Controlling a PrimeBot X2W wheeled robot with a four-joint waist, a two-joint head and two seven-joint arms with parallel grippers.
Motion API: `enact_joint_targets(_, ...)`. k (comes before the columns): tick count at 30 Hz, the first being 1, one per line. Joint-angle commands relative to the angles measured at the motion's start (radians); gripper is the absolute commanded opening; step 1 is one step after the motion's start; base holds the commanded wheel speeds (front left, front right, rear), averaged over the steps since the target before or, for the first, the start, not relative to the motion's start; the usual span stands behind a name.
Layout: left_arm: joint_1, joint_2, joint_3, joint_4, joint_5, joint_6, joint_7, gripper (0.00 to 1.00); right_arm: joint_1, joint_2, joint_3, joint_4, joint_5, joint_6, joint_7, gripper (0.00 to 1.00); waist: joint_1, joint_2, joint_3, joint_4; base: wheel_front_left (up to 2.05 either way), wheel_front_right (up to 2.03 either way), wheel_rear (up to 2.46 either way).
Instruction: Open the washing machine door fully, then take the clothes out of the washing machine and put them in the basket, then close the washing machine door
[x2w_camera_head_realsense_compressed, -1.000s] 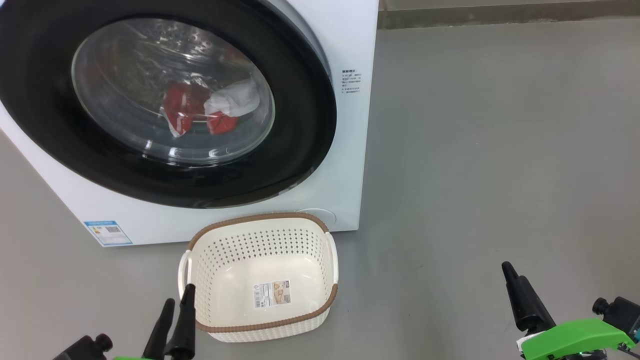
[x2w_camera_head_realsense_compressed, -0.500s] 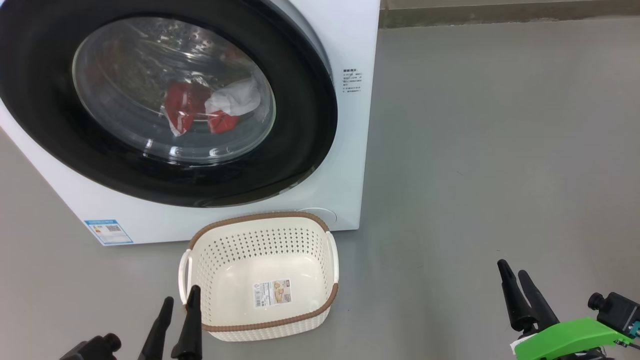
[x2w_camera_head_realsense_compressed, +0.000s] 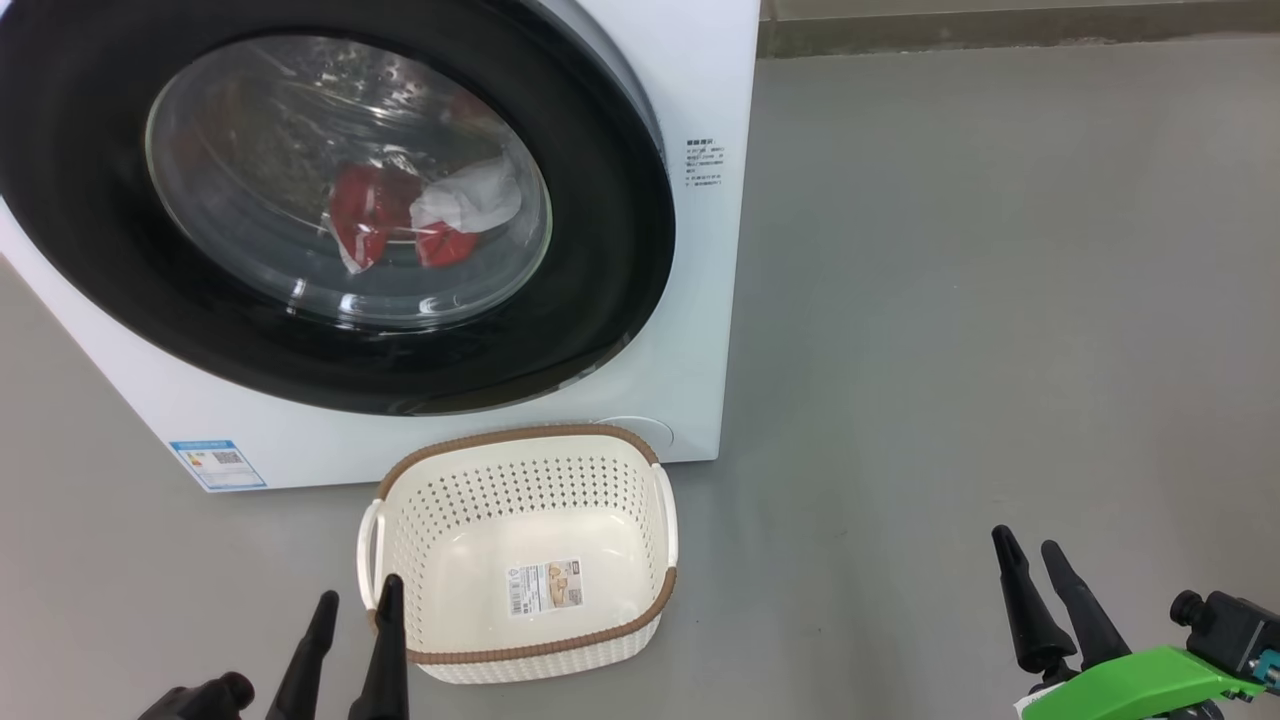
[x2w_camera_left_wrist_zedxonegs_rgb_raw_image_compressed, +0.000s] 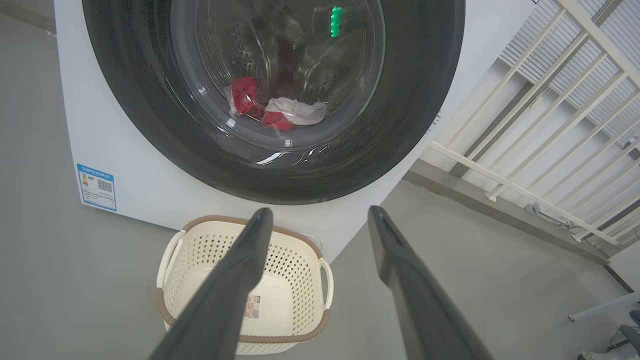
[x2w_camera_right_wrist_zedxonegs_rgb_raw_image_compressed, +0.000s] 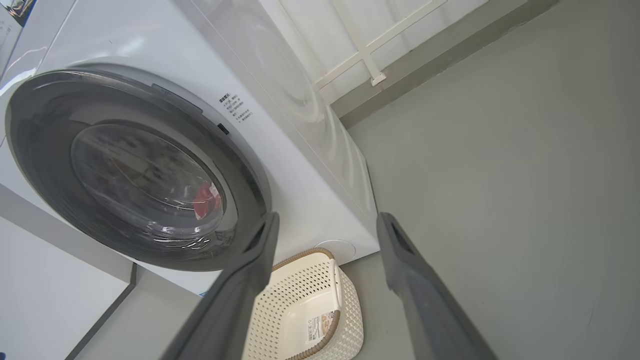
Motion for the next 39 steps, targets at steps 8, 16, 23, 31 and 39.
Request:
enact_joint_targets(8,0.003,0.012,0.015,-0.041,0.107,0.016,-0.035,1.00,0.003,-0.029,0.029,-0.035,-0.084,0.000,-0.035,1.00,-0.0001,0.0000,0.002,0.001,0.00,0.00,0.00)
enact_joint_targets(16,0.010,0.013,0.012,-0.045,0.188,0.022,-0.059,1.00,0.014,-0.031,0.024,-0.045,-0.148,0.000,-0.058,1.00,-0.0001,0.0000,0.005,0.002,0.00,0.00,0.00)
enact_joint_targets(23,0.016,0.014,0.009,-0.049,0.268,0.029,-0.080,1.00,0.030,-0.033,0.009,-0.052,-0.209,0.000,-0.079,1.00,-0.0001,0.0000,0.006,0.003,0.00,0.00,0.00)
enact_joint_targets(31,0.018,0.015,0.003,-0.042,0.355,0.030,-0.104,1.00,0.049,-0.037,-0.025,-0.054,-0.283,0.000,-0.102,1.00,-0.0001,0.0000,0.012,0.003,0.00,0.00,0.00)
enact_joint_targets(39,0.019,0.016,-0.003,-0.026,0.438,0.025,-0.126,1.00,0.063,-0.040,-0.043,-0.050,-0.350,0.000,-0.125,1.00,-0.0001,0.0000,0.020,0.002,0.00,0.00,0.00)
